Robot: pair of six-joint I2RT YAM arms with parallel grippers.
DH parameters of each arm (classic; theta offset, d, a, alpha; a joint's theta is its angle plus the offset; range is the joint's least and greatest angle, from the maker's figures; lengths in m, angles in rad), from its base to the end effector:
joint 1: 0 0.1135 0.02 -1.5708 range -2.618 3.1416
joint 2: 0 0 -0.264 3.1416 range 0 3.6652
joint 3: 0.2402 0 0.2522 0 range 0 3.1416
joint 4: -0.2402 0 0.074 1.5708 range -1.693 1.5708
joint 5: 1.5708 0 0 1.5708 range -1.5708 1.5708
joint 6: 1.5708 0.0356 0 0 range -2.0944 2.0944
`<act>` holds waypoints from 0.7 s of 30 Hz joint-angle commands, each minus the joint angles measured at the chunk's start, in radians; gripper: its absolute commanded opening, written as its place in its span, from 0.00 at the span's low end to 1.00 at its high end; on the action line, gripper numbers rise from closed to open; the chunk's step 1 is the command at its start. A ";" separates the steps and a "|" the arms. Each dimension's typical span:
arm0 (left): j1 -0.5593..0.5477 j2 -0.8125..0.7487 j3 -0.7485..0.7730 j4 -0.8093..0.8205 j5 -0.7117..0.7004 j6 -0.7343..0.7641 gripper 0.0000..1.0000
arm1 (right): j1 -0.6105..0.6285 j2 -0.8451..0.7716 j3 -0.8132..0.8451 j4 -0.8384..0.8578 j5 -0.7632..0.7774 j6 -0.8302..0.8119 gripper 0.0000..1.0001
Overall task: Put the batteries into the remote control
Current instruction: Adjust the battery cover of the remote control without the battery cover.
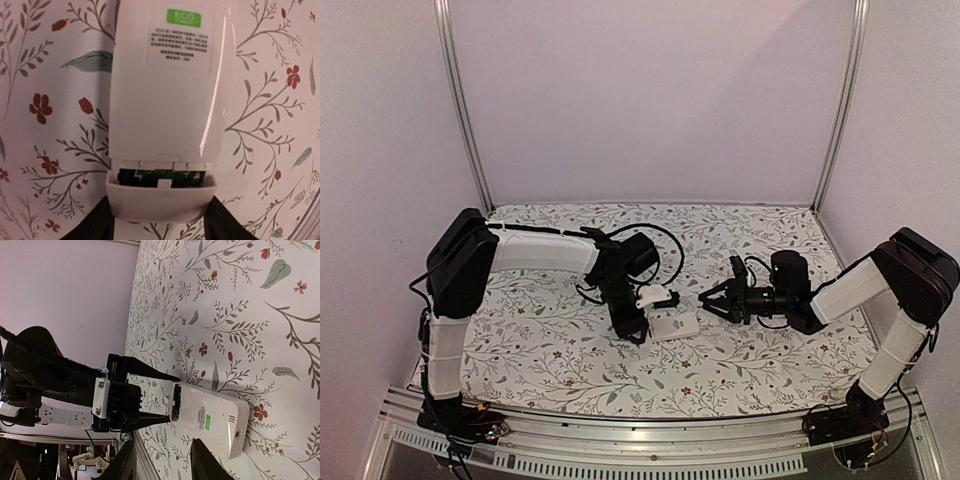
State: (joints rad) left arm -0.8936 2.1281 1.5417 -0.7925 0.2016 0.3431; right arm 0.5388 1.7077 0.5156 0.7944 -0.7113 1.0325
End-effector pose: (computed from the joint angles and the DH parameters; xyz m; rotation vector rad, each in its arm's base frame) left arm 0.2561 -0.3299 0.1451 1.7568 2.4192 -0.3692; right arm 0.2416 0.1715 0.1305 0.0111 2.2954 1.6327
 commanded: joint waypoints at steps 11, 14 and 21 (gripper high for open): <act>-0.033 0.089 0.054 -0.064 -0.105 -0.009 0.68 | -0.009 -0.049 -0.007 -0.073 0.012 -0.046 0.39; -0.033 0.072 0.049 -0.060 -0.108 -0.009 0.76 | -0.015 -0.063 -0.004 -0.094 0.012 -0.059 0.40; -0.026 0.005 0.048 -0.029 -0.118 -0.032 0.99 | -0.022 -0.083 0.003 -0.128 0.009 -0.077 0.41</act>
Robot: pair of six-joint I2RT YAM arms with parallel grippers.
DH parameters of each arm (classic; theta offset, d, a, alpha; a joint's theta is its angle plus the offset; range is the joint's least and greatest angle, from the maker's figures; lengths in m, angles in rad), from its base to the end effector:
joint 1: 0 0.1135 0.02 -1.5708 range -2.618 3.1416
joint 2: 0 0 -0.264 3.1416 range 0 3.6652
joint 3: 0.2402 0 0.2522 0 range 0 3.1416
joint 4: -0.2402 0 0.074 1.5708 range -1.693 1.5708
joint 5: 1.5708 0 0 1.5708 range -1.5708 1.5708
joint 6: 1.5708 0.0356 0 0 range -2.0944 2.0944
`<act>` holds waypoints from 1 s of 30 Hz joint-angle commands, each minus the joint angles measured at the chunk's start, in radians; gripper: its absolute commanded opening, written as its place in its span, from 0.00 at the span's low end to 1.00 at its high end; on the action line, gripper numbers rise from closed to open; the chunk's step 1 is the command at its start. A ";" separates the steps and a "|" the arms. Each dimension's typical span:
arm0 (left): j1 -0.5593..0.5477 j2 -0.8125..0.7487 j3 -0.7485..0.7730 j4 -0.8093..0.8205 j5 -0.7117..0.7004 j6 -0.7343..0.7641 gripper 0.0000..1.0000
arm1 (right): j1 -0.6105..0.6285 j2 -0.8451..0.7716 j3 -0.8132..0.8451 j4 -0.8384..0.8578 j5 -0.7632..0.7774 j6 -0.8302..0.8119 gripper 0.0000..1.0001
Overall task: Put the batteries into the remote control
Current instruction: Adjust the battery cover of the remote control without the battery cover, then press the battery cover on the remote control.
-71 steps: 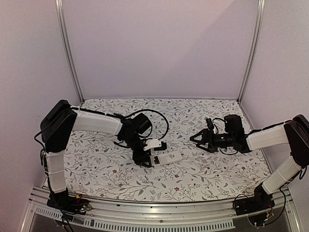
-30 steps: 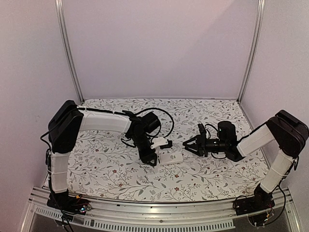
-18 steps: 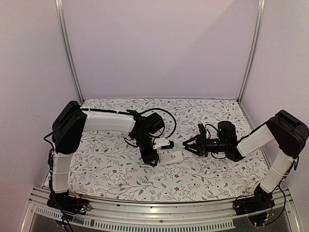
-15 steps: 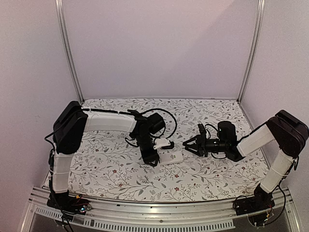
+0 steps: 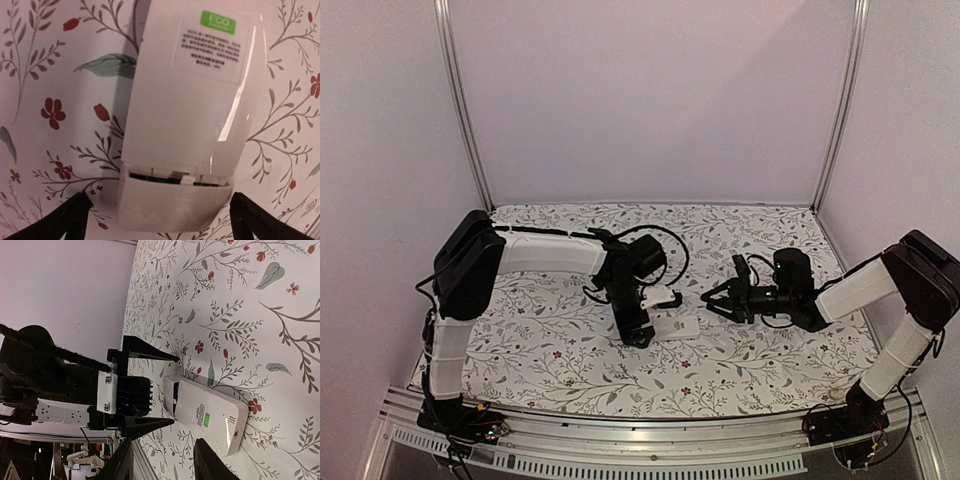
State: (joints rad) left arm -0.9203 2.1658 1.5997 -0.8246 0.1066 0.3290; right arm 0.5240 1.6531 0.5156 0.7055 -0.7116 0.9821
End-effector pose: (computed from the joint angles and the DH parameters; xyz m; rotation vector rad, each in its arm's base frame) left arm 0.2553 -0.3417 0.1438 1.7612 2.4183 -0.2314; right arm 0.2401 0.1656 0.1372 -0.0103 2.3081 1.5918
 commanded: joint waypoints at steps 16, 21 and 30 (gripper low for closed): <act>0.025 -0.459 -0.308 0.379 -0.083 -0.084 0.99 | -0.024 -0.136 0.022 -0.230 0.038 -0.128 0.45; 0.032 -0.631 -0.528 0.708 -0.231 -0.275 1.00 | -0.029 -0.217 0.056 -0.411 0.087 -0.257 0.49; 0.078 -0.426 -0.445 0.527 -0.043 -0.395 0.96 | -0.040 -0.243 0.085 -0.504 0.107 -0.340 0.52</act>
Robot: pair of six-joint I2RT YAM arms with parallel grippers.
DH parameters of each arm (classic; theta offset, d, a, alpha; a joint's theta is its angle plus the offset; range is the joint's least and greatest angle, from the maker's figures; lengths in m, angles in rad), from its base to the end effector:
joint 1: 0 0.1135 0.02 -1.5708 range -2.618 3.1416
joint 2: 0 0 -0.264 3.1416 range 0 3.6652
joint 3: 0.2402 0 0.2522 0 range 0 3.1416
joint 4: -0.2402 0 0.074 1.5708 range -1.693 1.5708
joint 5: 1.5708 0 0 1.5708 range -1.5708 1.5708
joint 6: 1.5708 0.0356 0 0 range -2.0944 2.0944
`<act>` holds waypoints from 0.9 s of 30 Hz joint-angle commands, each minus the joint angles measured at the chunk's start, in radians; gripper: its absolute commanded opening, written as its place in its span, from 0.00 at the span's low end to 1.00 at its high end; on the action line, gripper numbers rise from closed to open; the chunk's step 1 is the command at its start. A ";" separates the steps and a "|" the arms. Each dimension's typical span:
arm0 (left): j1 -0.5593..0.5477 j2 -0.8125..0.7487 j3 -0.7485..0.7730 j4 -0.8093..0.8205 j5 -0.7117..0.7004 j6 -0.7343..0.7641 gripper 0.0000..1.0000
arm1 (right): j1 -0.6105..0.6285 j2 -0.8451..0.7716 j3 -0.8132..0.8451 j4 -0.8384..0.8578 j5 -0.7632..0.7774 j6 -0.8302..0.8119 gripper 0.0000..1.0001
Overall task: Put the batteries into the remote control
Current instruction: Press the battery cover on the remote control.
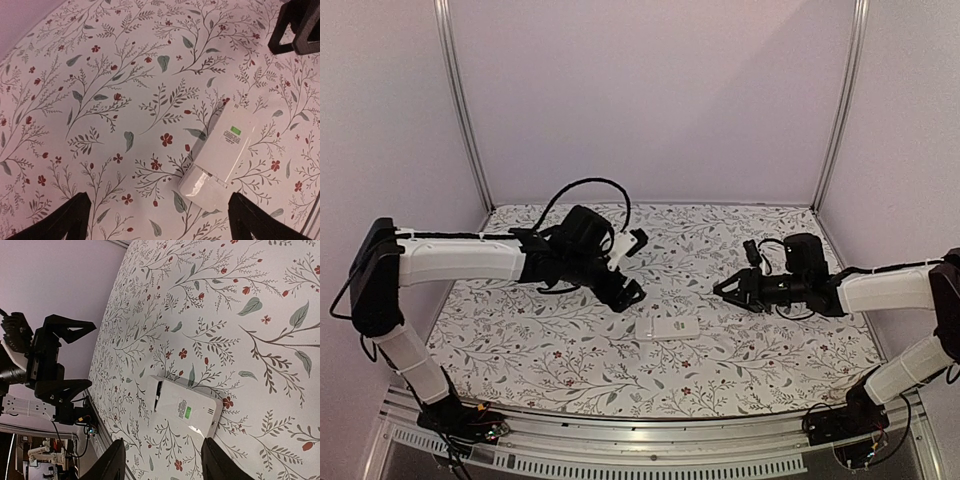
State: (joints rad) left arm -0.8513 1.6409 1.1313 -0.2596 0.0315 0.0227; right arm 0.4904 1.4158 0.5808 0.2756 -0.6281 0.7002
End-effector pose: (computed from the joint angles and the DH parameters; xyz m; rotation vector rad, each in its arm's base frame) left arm 0.2366 -0.2718 0.2335 1.0231 2.1526 -0.4409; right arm 0.2330 0.1481 0.1785 -0.1697 2.3197 1.3264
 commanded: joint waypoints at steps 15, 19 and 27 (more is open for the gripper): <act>-0.004 0.264 0.085 -0.075 0.023 -0.107 0.93 | -0.006 0.042 0.039 -0.081 0.012 -0.069 0.53; -0.005 0.304 0.102 -0.087 0.019 -0.104 0.93 | -0.006 0.055 0.046 -0.082 0.007 -0.074 0.53; -0.005 0.373 0.112 -0.104 0.007 -0.103 0.90 | -0.008 0.066 0.050 -0.087 0.005 -0.076 0.54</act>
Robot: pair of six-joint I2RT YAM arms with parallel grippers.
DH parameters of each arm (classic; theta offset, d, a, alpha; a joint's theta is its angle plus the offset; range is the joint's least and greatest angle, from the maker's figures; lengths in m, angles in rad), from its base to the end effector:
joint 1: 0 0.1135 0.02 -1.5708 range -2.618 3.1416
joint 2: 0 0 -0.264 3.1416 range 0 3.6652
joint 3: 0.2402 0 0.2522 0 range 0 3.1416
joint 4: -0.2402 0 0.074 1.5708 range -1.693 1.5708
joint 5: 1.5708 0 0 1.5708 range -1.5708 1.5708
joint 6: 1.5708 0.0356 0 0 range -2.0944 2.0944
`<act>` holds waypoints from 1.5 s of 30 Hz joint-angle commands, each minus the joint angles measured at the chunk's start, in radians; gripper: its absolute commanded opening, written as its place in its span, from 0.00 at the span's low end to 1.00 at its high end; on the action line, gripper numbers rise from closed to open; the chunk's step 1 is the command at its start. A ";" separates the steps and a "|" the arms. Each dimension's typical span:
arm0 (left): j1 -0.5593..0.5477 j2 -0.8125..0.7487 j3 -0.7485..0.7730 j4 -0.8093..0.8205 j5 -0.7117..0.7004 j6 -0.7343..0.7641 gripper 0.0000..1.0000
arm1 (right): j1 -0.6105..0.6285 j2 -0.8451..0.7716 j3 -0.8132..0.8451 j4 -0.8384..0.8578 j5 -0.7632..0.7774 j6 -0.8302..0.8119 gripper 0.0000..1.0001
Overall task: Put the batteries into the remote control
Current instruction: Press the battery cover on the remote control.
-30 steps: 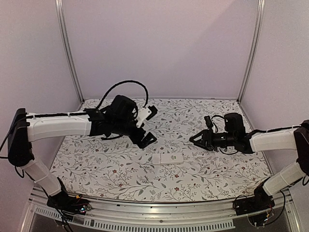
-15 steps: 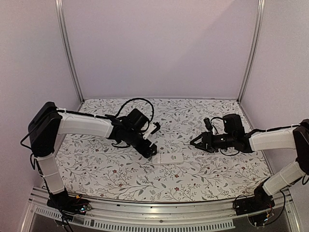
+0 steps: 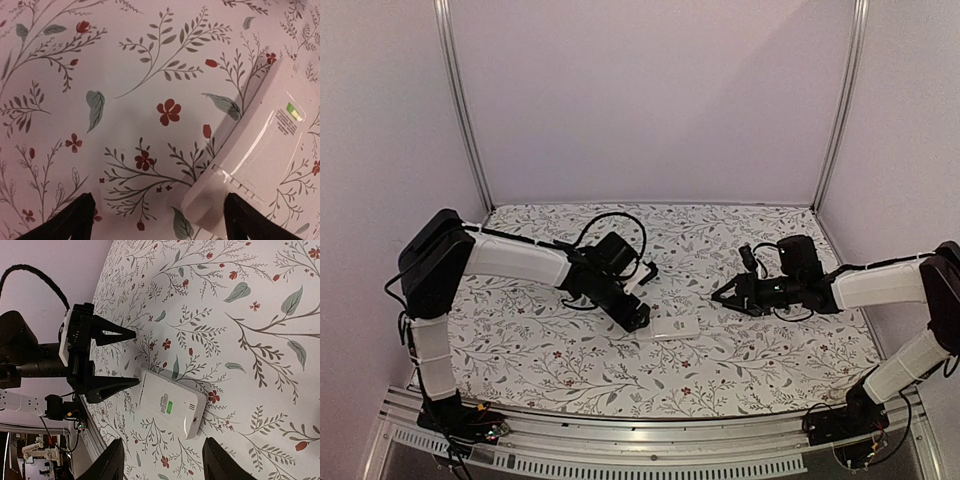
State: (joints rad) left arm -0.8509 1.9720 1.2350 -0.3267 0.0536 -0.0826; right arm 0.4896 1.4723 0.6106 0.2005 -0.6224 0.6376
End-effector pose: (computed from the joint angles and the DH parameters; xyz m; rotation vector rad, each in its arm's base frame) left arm 0.2610 -0.3005 0.1406 1.0245 2.4845 -0.3777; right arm 0.2376 0.1501 0.1662 -0.1975 2.4034 1.2700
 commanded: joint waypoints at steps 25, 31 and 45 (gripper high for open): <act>-0.040 -0.193 -0.114 0.020 0.021 -0.291 0.54 | 0.017 0.152 0.121 -0.037 -0.069 -0.018 0.44; -0.066 -0.188 -0.172 0.064 0.018 -0.361 0.44 | 0.056 0.214 0.156 -0.076 -0.072 -0.040 0.41; -0.089 -0.112 -0.166 0.112 0.051 -0.381 0.42 | 0.105 0.281 0.186 -0.177 -0.048 -0.091 0.39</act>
State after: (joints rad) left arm -0.9184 1.8343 1.0630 -0.2409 0.0937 -0.4519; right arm 0.5819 1.7321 0.7734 0.0681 -0.6880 0.5781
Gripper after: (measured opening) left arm 0.423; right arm 0.393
